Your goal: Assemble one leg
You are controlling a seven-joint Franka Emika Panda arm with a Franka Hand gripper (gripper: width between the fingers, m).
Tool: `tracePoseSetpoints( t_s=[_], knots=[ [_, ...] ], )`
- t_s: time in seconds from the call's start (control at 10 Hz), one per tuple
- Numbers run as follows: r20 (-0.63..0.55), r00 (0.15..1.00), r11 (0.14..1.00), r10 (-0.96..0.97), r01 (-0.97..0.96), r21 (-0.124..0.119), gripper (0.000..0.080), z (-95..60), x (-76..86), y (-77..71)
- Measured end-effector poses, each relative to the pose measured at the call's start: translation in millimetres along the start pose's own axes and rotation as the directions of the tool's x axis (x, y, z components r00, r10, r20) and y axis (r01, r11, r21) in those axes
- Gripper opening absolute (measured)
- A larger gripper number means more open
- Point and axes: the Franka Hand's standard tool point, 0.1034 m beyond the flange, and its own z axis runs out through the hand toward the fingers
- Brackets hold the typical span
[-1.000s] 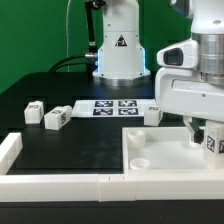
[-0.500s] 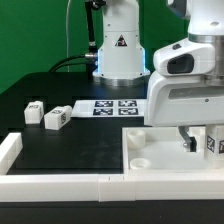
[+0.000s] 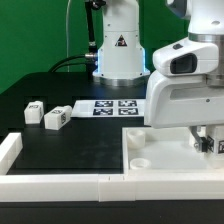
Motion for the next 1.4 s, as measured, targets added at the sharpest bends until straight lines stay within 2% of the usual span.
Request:
tracePoseSetpoints(
  t_s=[0.3, 0.4, 0.5, 0.7, 0.9, 1.0, 1.3, 1.4],
  knots=[
    [0.000, 0.999, 0.999, 0.037, -0.037, 0.000, 0.0269, -0.1, 0.1, 0.0],
    [0.000, 0.974, 0.974, 0.228, -0.228, 0.004, 0.0269, -0.3, 0.3, -2.1],
    [-0.002, 0.942, 0.942, 0.335, -0.335, 0.000, 0.0269, -0.1, 0.4, 1.2],
    [-0.010, 0.833, 0.833, 0.553, -0.554, -0.020, 0.0271, -0.4, -2.8, 17.1],
    [-0.031, 0.719, 0.719, 0.694, -0.695, -0.024, 0.0277, -1.2, -5.4, 34.1],
    [-0.052, 0.586, 0.585, 0.809, -0.810, -0.034, 0.0284, -2.1, -6.6, 42.4],
    [-0.060, 0.585, 0.584, 0.809, -0.811, -0.042, 0.0285, -2.2, -6.8, 46.0],
    [-0.060, 0.585, 0.584, 0.809, -0.811, -0.042, 0.0465, -2.1, -6.9, 46.0]
  ],
)
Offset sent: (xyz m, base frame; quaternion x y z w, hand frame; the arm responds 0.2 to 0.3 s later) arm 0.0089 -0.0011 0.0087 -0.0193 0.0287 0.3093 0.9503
